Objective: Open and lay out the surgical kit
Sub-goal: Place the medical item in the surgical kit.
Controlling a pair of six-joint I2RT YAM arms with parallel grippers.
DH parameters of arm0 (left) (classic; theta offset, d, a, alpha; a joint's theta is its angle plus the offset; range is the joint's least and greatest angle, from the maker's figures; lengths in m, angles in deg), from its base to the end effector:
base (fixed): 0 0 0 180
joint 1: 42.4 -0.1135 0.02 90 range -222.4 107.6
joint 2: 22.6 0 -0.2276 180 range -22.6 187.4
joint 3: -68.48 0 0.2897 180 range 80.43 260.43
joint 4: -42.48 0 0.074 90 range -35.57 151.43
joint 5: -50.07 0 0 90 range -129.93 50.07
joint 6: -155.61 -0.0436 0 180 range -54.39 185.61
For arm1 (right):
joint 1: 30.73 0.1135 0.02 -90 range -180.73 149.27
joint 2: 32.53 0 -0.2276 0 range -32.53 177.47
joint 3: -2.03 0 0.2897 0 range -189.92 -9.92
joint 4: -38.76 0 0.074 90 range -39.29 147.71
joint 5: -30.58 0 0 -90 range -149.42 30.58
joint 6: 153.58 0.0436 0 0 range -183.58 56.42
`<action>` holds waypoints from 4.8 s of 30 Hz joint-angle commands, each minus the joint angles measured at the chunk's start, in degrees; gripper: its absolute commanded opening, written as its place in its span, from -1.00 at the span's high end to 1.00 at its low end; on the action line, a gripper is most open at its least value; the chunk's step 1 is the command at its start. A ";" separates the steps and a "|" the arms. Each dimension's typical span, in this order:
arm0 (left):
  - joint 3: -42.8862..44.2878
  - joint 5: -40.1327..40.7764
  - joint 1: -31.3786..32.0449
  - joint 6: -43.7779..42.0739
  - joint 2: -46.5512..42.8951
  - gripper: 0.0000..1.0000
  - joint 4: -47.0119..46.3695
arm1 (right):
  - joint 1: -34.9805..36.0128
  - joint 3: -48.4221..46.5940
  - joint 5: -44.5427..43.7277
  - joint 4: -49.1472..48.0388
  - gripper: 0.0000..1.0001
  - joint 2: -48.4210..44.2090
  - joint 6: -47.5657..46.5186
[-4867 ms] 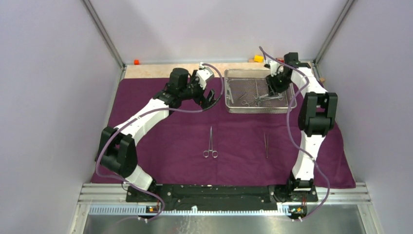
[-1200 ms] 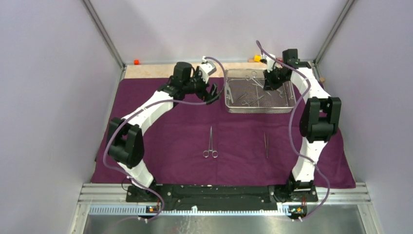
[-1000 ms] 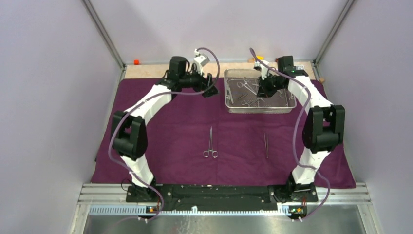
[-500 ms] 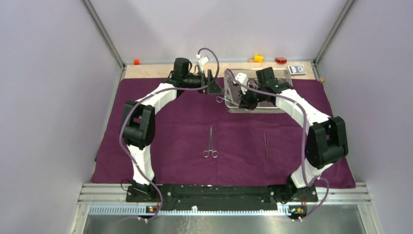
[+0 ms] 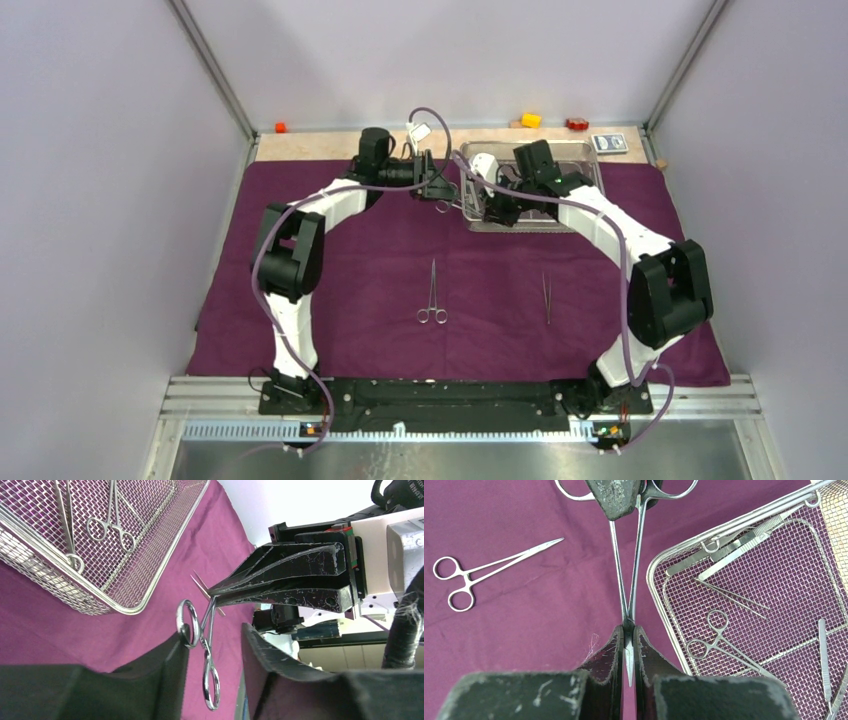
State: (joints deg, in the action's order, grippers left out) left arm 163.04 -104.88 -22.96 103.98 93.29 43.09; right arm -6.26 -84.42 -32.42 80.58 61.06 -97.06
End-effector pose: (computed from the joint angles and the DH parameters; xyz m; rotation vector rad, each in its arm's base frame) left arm 0.4348 -0.1953 0.1783 0.5076 2.0679 -1.7285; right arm 0.3520 0.1820 0.2195 -1.3237 1.9544 0.4936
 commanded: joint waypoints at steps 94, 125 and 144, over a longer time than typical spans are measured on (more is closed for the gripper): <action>-57.16 34.07 3.94 -38.53 -34.35 1.00 -63.89 | -5.76 15.27 28.17 -88.47 0.43 9.70 110.46; -50.54 28.89 3.83 -52.11 -40.94 -0.97 -38.52 | -6.53 12.41 20.64 -52.39 1.00 0.78 81.71; -20.82 27.44 9.46 -55.53 -26.38 -0.47 8.44 | -0.92 8.81 10.36 -36.41 1.00 -1.86 70.35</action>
State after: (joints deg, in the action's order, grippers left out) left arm 140.22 -76.31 -14.55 49.18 66.39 47.25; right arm -7.27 -73.10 -20.64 44.04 62.74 -24.95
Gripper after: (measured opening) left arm 0.762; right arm 0.038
